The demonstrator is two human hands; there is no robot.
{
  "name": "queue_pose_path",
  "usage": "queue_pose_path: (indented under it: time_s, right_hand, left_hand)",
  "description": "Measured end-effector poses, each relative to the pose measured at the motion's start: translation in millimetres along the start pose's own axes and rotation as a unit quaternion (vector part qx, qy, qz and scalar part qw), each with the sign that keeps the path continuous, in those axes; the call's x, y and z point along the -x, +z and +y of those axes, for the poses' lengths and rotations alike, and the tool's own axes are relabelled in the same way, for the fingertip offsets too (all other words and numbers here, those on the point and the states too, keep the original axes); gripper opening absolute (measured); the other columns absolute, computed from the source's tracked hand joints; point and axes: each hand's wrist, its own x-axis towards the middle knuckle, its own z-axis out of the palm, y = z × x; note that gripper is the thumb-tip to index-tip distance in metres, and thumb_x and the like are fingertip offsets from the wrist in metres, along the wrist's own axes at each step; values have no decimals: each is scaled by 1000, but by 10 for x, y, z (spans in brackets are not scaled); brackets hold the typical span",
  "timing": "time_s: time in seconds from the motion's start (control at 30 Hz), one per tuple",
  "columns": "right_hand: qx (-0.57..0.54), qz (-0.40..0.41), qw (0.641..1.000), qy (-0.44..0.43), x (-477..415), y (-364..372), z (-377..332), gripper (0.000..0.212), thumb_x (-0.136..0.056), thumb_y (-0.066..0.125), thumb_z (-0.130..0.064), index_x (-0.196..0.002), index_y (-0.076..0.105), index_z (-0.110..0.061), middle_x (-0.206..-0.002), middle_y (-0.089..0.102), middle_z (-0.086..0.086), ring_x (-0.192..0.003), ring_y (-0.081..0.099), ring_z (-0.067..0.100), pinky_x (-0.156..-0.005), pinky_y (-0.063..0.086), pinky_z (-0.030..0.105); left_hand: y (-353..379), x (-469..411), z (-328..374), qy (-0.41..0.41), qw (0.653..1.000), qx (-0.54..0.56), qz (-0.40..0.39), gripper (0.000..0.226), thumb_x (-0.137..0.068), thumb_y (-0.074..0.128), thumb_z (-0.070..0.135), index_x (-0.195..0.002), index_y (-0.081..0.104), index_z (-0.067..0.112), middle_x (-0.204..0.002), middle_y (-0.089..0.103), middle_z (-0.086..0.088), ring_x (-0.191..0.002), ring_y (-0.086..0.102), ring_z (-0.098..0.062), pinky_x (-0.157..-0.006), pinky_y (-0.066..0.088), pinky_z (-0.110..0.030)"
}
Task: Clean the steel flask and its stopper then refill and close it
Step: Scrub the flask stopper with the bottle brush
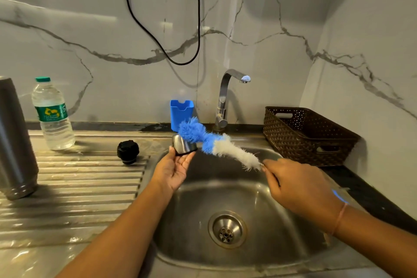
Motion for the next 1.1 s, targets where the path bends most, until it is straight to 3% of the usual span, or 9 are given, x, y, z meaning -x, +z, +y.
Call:
queue_pose_path:
  time_s: [0.07, 0.2, 0.37, 0.47, 0.57, 0.73, 0.83, 0.97, 1.1]
  right_hand:
    - [18, 15, 1000, -10, -66, 19, -12, 31, -98, 27, -38, -107, 55, -28, -89, 58, -5, -79, 62, 19, -62, 45, 30]
    - [9, 13, 1000, 2, -195, 42, 39, 28, -98, 29, -38, -97, 54, -25, -83, 54, -5, -80, 62, 21, -65, 45, 31]
    - [24, -1, 1000, -12, -63, 89, 55, 27, -98, 27, -38, -97, 53, -27, -80, 49, -6, -73, 57, 18, -62, 44, 32]
    - [25, 26, 999, -21, -49, 121, 4, 27, -98, 31, -36, -97, 55, -24, -81, 55, -3, -73, 61, 22, -59, 42, 32]
    - [8, 22, 1000, 7, -182, 75, 41, 28, -98, 30, -36, -92, 54, -24, -84, 58, -3, -79, 62, 23, -62, 41, 31]
    - [-3, -9, 1000, 14, -152, 80, 97, 21, -98, 31, -35, -82, 43, -27, -76, 50, -5, -73, 60, 20, -61, 42, 31]
    - [44, 52, 997, -38, -51, 171, -4, 17, -90, 46, -27, -76, 54, -24, -62, 51, -2, -51, 58, 22, -44, 33, 29]
    - [21, 9, 1000, -4, -178, 106, 10, 24, -98, 33, -33, -93, 54, -24, -85, 60, -2, -79, 62, 23, -58, 34, 30]
    - [-18, -7, 1000, 22, -240, 97, 130, 28, -98, 32, -36, -80, 51, -24, -68, 49, -7, -69, 57, 17, -59, 39, 30]
  left_hand:
    - [29, 49, -73, -14, 997, -80, -12, 32, -101, 39, 23, -117, 52, -1, -86, 72, -21, -75, 72, -28, -65, 60, -34]
    - [132, 117, -156, -25, 992, -119, -34, 28, -100, 41, 23, -112, 53, 1, -99, 67, -21, -91, 67, -30, -68, 59, -36]
    - [38, 27, -44, 18, 997, -64, 28, 37, -102, 39, 20, -132, 45, -1, -120, 60, -23, -115, 58, -33, -94, 46, -44]
    - [48, 54, -121, 9, 984, -175, 18, 34, -101, 41, 22, -126, 48, 0, -105, 65, -19, -97, 64, -28, -87, 51, -41]
    - [145, 88, -253, -6, 968, -251, -19, 33, -100, 43, 24, -123, 52, 2, -105, 68, -18, -94, 67, -26, -79, 55, -36]
    - [96, 33, -115, 33, 993, -115, 16, 37, -100, 43, 19, -129, 45, -3, -112, 61, -22, -108, 60, -33, -88, 49, -43]
    - [29, -29, -88, 41, 978, -190, 78, 33, -101, 41, 21, -128, 48, 3, -113, 62, -18, -111, 58, -33, -93, 47, -43]
    - [100, 5, -270, 23, 940, -339, 34, 28, -100, 44, 27, -119, 56, 9, -110, 66, -13, -98, 65, -24, -77, 53, -35]
    - [148, 33, -204, 27, 974, -225, 21, 28, -100, 45, 23, -117, 52, 3, -103, 65, -18, -93, 65, -27, -77, 53, -36]
